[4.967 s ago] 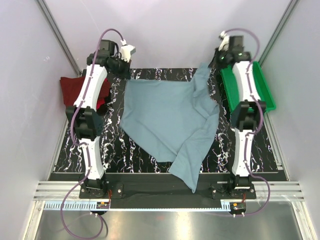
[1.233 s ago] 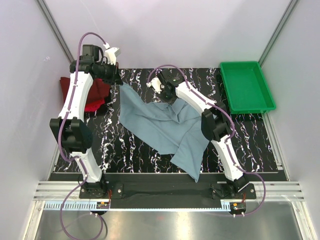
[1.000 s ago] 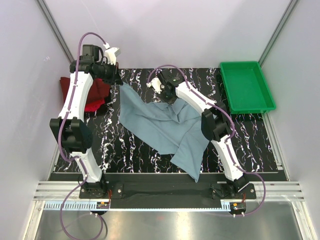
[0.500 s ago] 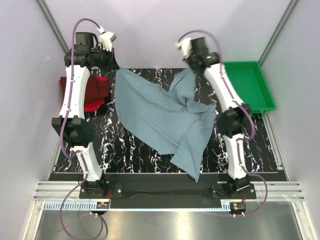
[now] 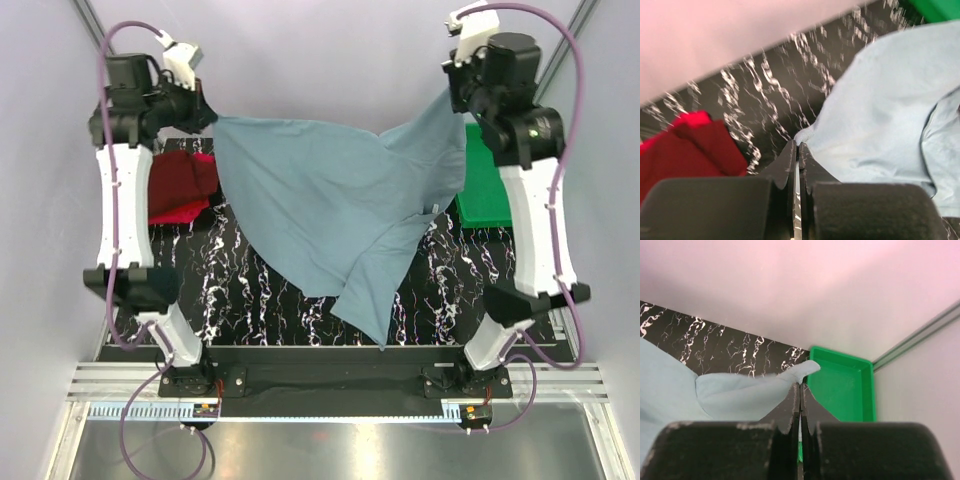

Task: Fold and stack the t-shirts
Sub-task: Flatten the tshirt out

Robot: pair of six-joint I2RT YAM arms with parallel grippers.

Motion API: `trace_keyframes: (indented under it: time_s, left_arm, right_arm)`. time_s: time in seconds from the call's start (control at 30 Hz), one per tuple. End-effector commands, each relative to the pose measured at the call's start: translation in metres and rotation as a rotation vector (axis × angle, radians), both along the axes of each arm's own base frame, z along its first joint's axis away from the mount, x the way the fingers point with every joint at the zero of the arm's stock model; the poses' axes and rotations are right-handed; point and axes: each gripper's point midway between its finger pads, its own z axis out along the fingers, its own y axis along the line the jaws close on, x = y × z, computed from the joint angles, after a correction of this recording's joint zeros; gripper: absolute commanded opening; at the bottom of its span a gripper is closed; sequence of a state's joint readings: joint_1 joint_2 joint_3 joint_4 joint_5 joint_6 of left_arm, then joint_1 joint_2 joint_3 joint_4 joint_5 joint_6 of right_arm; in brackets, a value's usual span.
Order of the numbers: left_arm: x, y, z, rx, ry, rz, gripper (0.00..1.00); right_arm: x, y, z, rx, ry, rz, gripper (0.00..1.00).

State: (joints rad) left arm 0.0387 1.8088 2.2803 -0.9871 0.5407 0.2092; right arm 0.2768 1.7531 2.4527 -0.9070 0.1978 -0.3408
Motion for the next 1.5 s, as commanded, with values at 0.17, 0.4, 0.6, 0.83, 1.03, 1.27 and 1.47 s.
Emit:
trace_keyframes:
  time_s: [0.17, 0.4, 0.6, 0.83, 1.03, 1.27, 1.47]
  left_arm:
    - [-0.104, -0.015, 0.139, -0.056, -0.363, -0.058, 0.00]
    - [-0.190, -0.013, 0.142, 0.040, -0.468, -0.066, 0.00]
    - [-0.233, -0.001, 0.128, 0.064, -0.443, 0.023, 0.00]
    - [-0.260, 0.028, 0.145, 0.232, -0.521, 0.139, 0.00]
    - [-0.275, 0.042, 0.197, 0.181, -0.699, 0.274, 0.00]
    - [-0.240, 0.056, 0.229, 0.202, -0.760, 0.342, 0.00]
    - [-0.150, 0.063, 0.158, 0.265, -0.545, 0.291, 0.00]
  right_arm:
    - [-0.075, -0.028, 0.044, 0.027, -0.087, -0.013, 0.00]
    - [-0.158, -0.043, 0.065, 0.087, -0.170, 0.021, 0.00]
    - [-0.231, -0.057, 0.081, 0.149, -0.293, 0.039, 0.00]
    - [-0.285, -0.078, 0.135, 0.233, -0.498, -0.005, 0.00]
    - [-0.304, -0.098, 0.191, 0.179, -0.657, -0.072, 0.00]
    - [-0.257, -0.099, 0.206, 0.102, -0.715, -0.141, 0.00]
    - [-0.175, -0.086, 0.154, 0.019, -0.593, -0.169, 0.00]
